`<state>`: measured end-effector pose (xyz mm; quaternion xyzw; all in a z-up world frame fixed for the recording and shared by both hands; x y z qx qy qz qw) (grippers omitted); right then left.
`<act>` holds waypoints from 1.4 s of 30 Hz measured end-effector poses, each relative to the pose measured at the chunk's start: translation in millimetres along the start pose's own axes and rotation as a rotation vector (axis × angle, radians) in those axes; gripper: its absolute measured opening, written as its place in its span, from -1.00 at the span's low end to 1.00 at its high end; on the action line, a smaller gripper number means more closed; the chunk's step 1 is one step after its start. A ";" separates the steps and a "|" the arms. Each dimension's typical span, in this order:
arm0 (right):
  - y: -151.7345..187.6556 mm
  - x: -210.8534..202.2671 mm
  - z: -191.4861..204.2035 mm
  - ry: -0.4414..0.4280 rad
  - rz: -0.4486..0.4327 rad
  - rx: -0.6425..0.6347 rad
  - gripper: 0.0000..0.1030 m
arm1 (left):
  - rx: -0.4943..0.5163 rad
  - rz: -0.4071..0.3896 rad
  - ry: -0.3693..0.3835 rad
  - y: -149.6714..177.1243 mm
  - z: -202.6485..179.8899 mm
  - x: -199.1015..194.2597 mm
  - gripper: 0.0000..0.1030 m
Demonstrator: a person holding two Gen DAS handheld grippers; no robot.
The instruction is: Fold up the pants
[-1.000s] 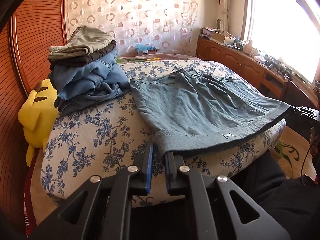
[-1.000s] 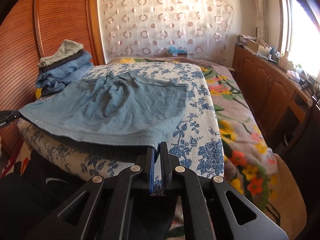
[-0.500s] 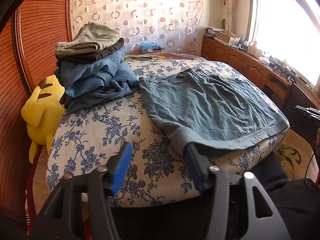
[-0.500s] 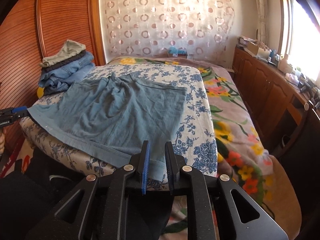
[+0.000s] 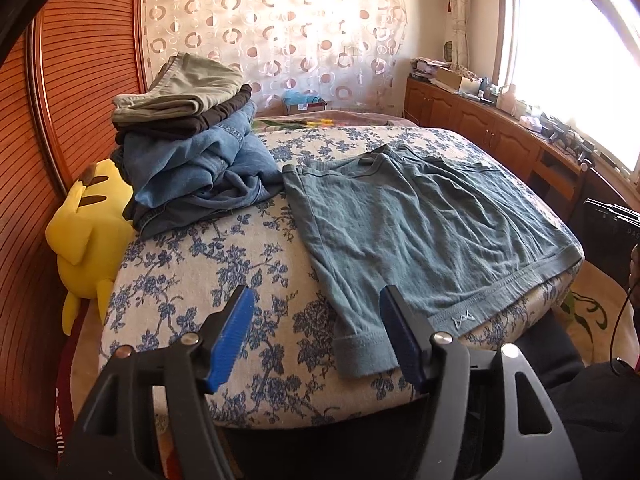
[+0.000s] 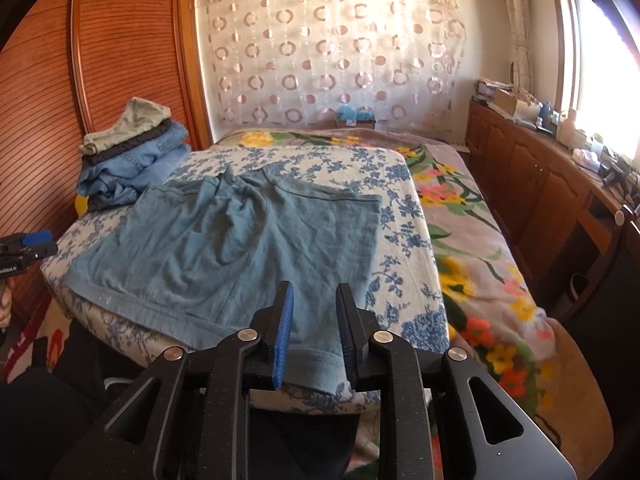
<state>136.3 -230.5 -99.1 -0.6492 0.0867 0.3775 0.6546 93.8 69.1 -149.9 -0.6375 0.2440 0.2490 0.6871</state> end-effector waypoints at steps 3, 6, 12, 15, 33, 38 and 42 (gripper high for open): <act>-6.4 9.0 3.1 -0.010 -0.003 -0.008 -0.53 | 0.008 -0.012 0.002 -8.0 -4.2 6.2 0.26; -14.5 23.4 5.9 -0.017 0.003 -0.022 -0.51 | 0.016 -0.018 0.008 -18.3 -11.1 17.1 0.26; -28.4 55.8 5.6 -0.037 0.030 -0.056 -0.50 | 0.049 -0.018 0.028 -42.1 -28.8 44.0 0.26; -36.4 71.5 4.4 -0.042 0.041 -0.074 -0.48 | 0.077 -0.012 0.034 -53.0 -38.8 57.2 0.26; -87.1 166.3 -22.7 -0.088 0.124 -0.129 -0.26 | 0.181 0.048 0.091 -116.2 -86.9 132.8 0.26; -90.7 195.6 -23.2 -0.124 0.161 -0.140 -0.26 | 0.201 0.069 0.101 -129.9 -96.4 155.8 0.26; -87.8 211.8 -22.7 -0.148 0.184 -0.136 -0.26 | 0.218 0.091 0.123 -133.7 -106.4 170.9 0.26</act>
Point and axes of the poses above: each gripper's, at about its wrist camera, not at the fingertips, and x roughly the way its jaws point, z to its left, y to its underside, the point moved 10 cm from there along x, roughly the way its jaws point, and after that the axes turned 10 degrees about -y, right-handed, at the moved point
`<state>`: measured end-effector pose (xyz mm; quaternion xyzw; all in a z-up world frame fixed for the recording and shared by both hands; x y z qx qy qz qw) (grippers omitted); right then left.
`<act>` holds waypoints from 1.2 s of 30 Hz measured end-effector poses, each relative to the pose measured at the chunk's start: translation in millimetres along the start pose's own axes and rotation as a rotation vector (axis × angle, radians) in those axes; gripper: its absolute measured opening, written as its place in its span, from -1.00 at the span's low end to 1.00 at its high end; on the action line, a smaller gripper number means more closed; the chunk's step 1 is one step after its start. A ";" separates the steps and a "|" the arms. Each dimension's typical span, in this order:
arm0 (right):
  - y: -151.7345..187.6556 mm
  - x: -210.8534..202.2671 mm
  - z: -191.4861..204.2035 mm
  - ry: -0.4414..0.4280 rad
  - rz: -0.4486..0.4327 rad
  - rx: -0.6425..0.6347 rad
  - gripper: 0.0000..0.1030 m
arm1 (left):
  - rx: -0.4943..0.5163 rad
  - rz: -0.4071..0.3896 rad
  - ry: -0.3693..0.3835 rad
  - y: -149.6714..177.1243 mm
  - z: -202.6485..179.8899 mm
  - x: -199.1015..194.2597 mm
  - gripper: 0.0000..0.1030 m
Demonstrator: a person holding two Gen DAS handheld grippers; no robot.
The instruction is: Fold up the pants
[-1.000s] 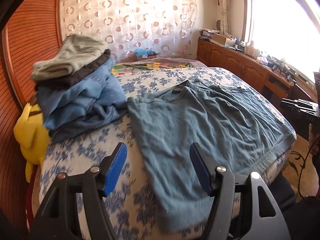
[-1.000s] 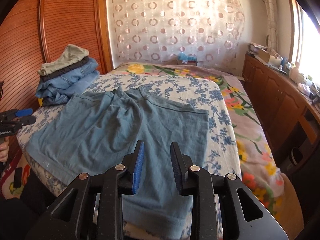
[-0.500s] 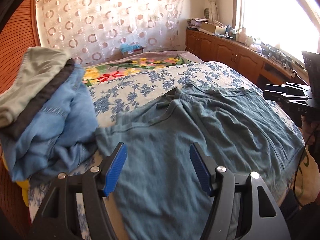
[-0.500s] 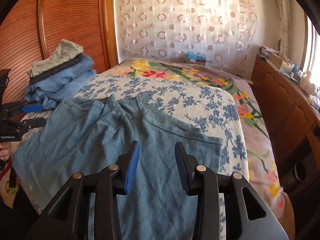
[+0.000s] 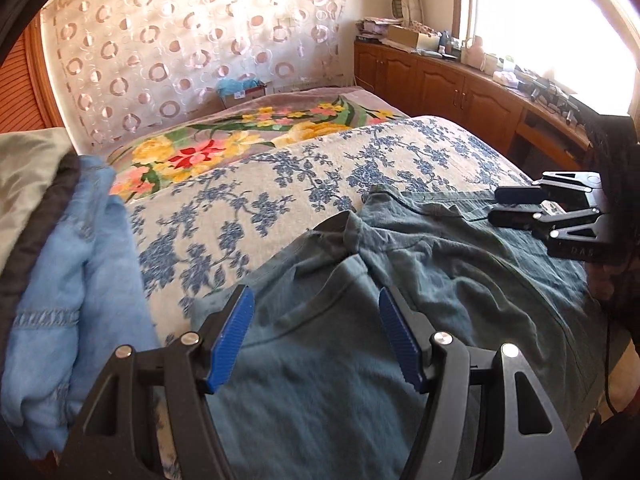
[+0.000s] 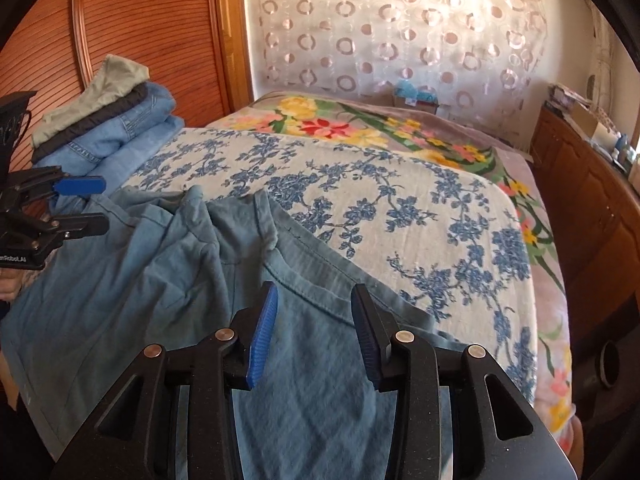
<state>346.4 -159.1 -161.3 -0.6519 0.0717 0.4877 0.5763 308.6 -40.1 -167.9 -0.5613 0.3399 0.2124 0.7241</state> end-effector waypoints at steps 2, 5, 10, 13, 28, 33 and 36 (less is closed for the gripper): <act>2.5 7.7 -0.8 -0.016 0.016 0.008 -0.26 | 0.007 0.012 0.016 -1.9 -3.2 6.3 0.13; 4.4 12.2 -2.3 -0.028 0.037 0.021 -0.26 | 0.014 0.035 0.038 -2.6 -9.2 16.3 -0.04; 4.5 11.9 -2.2 -0.019 0.038 0.011 -0.26 | 0.025 0.059 0.075 -1.4 -20.6 23.1 -0.37; 3.3 11.7 -1.6 -0.010 0.033 0.002 -0.26 | 0.034 0.068 0.094 0.7 -25.9 24.6 -0.57; 2.0 6.6 -6.7 0.014 0.012 0.015 -0.26 | -0.003 -0.038 0.025 -32.0 -3.0 11.8 -0.99; 2.1 5.9 -9.3 0.019 0.010 0.019 -0.26 | 0.003 -0.007 0.005 -23.9 2.6 28.8 -0.99; 2.7 6.3 -9.0 0.021 0.015 0.018 -0.26 | -0.014 0.013 0.021 -18.7 1.8 32.6 -0.91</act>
Point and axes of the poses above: each gripper's, at about its wrist camera, not at the fingertips, and x roughly the way its jaws point, z to its left, y to its underside, the point moved 10 cm from there along x, roughly the way its jaws point, and after that the axes turned 10 degrees about -y, right-handed, at the moved point
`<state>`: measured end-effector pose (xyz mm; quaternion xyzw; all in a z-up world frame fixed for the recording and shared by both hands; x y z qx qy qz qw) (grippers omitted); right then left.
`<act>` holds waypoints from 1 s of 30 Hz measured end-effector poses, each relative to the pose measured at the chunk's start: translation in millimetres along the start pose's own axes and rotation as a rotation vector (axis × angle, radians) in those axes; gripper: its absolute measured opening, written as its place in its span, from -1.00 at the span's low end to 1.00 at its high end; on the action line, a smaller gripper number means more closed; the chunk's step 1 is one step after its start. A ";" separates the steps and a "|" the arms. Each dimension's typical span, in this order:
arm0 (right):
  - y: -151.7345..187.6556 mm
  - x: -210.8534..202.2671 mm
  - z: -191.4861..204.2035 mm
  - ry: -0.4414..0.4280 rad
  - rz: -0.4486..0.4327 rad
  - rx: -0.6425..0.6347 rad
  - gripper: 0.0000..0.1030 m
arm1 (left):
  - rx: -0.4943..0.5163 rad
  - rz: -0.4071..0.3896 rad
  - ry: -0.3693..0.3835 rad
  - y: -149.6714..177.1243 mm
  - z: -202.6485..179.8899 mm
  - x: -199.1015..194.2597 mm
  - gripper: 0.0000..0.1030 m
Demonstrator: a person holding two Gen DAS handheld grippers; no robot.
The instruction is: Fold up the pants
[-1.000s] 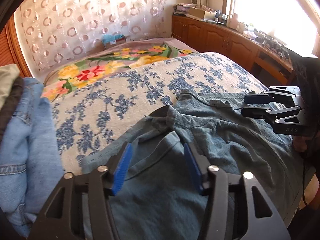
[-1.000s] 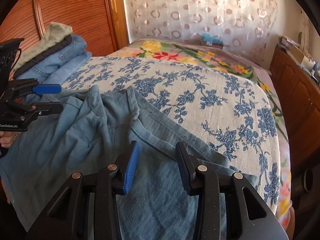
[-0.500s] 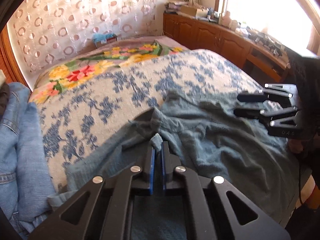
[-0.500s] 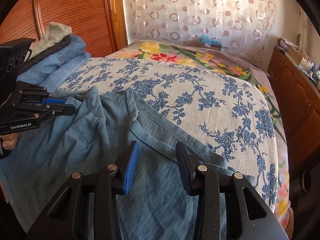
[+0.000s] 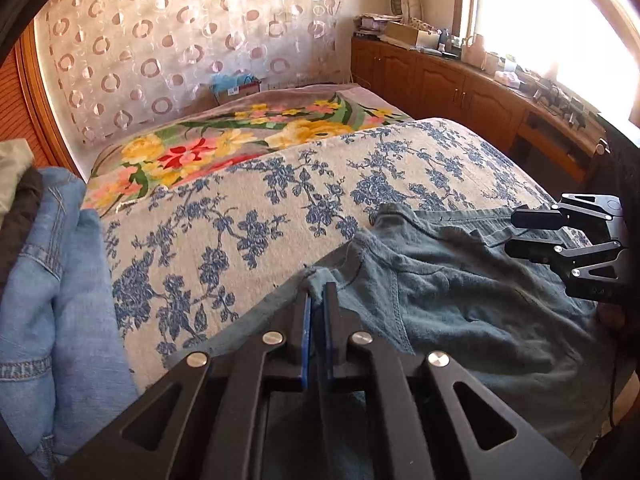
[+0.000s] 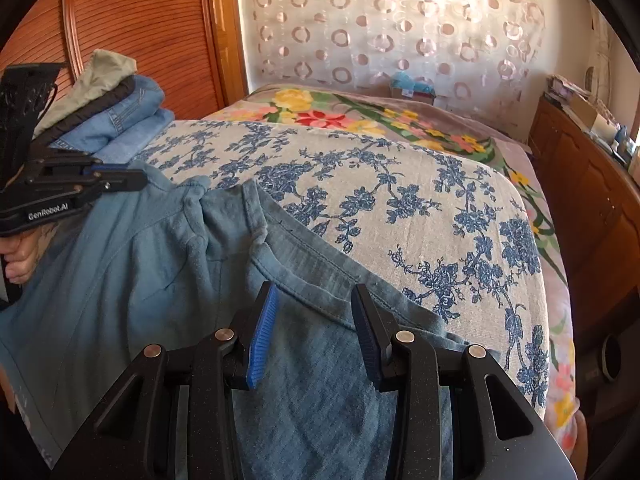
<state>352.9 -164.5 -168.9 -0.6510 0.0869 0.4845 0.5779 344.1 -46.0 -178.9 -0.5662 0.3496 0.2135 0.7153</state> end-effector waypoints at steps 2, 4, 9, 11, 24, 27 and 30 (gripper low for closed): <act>0.4 0.6 -0.3 0.001 0.004 0.000 -0.26 | -0.022 0.010 0.004 2.4 2.6 0.1 -0.74; 0.3 1.9 -0.1 0.003 0.008 -0.001 -0.26 | -0.029 0.009 0.002 3.4 3.2 -2.0 -0.57; 0.0 3.9 3.5 0.010 0.031 -0.018 -0.26 | -0.034 -0.023 -0.004 7.1 8.4 -12.3 -0.15; -3.5 4.4 8.4 0.005 0.035 -0.033 -0.26 | -0.044 -0.024 -0.002 9.6 10.6 -13.2 0.01; -22.1 31.9 30.2 -0.052 0.084 -0.079 -0.26 | -0.066 -0.058 -0.020 18.4 20.6 -11.8 0.28; -22.0 37.5 27.7 -0.050 0.104 -0.073 -0.27 | -0.068 -0.050 -0.032 21.2 22.5 -8.7 0.28; -21.1 41.2 27.1 -0.071 0.122 -0.059 -0.41 | -0.072 -0.065 -0.029 19.9 24.0 -11.4 0.28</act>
Point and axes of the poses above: each gripper's, at about its wrist camera, not at the fingertips, and x roughly the way its jaws point, z to its left, y to its underside, the point moved 10 cm from there along x, roughly the way its jaws point, and after that the axes turned 10 degrees about -y, right-handed, at the moved point
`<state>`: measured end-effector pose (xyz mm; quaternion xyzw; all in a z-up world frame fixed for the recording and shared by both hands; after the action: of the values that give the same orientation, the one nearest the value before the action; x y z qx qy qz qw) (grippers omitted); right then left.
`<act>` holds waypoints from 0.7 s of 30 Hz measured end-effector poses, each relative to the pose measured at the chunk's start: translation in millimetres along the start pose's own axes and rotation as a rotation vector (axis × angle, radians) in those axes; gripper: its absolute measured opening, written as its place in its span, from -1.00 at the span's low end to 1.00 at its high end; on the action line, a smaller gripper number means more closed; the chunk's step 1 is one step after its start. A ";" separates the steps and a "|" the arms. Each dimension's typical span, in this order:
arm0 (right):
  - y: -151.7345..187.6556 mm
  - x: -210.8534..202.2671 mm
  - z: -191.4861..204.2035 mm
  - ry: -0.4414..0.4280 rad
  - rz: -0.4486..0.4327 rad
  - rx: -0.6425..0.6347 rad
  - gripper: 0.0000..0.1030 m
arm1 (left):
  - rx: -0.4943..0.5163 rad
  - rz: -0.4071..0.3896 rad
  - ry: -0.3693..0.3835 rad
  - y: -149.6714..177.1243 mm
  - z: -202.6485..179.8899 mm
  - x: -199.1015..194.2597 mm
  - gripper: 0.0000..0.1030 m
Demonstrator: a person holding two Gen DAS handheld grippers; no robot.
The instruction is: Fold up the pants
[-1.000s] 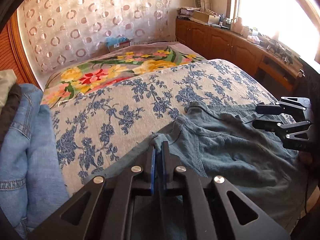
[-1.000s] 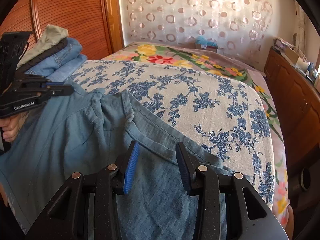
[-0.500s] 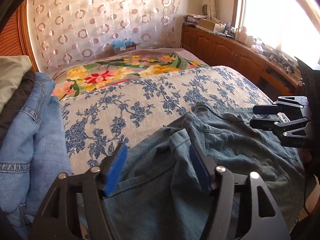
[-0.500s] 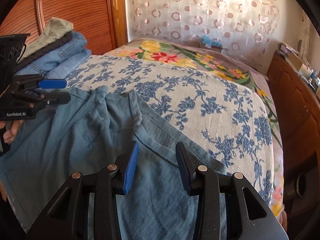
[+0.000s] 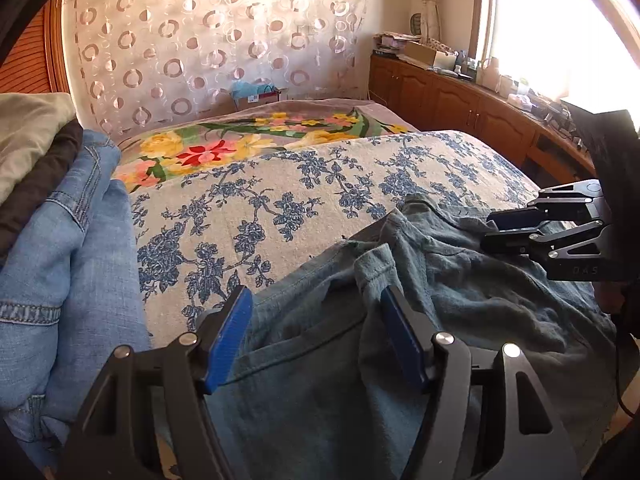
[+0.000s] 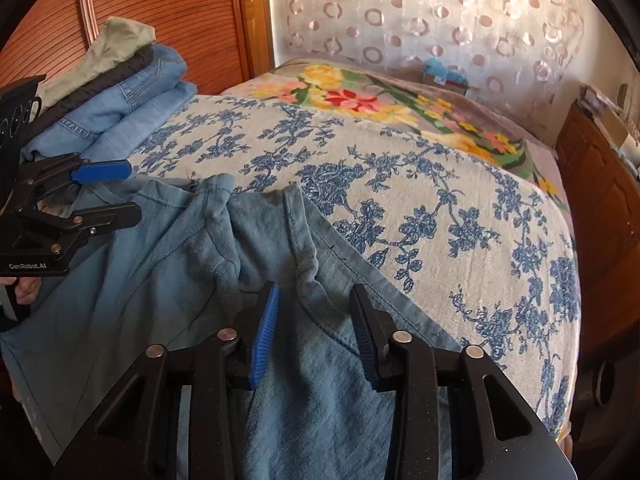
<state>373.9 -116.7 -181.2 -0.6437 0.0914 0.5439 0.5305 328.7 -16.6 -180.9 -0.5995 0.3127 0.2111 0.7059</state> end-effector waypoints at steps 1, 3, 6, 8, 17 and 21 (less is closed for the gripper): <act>-0.1 0.6 0.4 0.001 0.004 -0.004 -0.53 | -0.001 -0.003 0.000 0.2 0.0 -0.6 0.28; -1.9 0.7 0.3 0.007 0.009 -0.017 -0.83 | -0.002 -0.009 -0.003 0.2 0.6 -1.3 0.28; -8.9 -5.0 -1.8 0.020 -0.016 -0.027 -0.95 | -0.005 -0.015 -0.005 0.9 1.4 -2.5 0.28; -16.2 -11.9 -6.7 0.044 -0.047 -0.025 -0.97 | -0.007 -0.020 -0.008 1.1 3.1 -3.9 0.28; -14.4 -14.6 -28.8 0.114 -0.035 0.019 -0.90 | -0.008 -0.023 -0.013 1.1 3.9 -4.4 0.28; -10.6 -38.2 -36.2 0.097 -0.089 0.080 -0.42 | 0.005 -0.020 -0.017 1.8 4.7 -7.0 0.28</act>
<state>388.1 -158.1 -150.1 -0.6510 0.1098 0.4839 0.5745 323.4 -11.2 -176.9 -0.5991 0.3012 0.2085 0.7120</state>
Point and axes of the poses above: each gripper's, at about its wrist camera, not at the fingertips, and x roughly the way its jaws point, z to its left, y to its underside, the point moved 10 cm from there along x, roughly the way its jaws point, and after that the axes turned 10 degrees about -y, right-handed, at the moved point
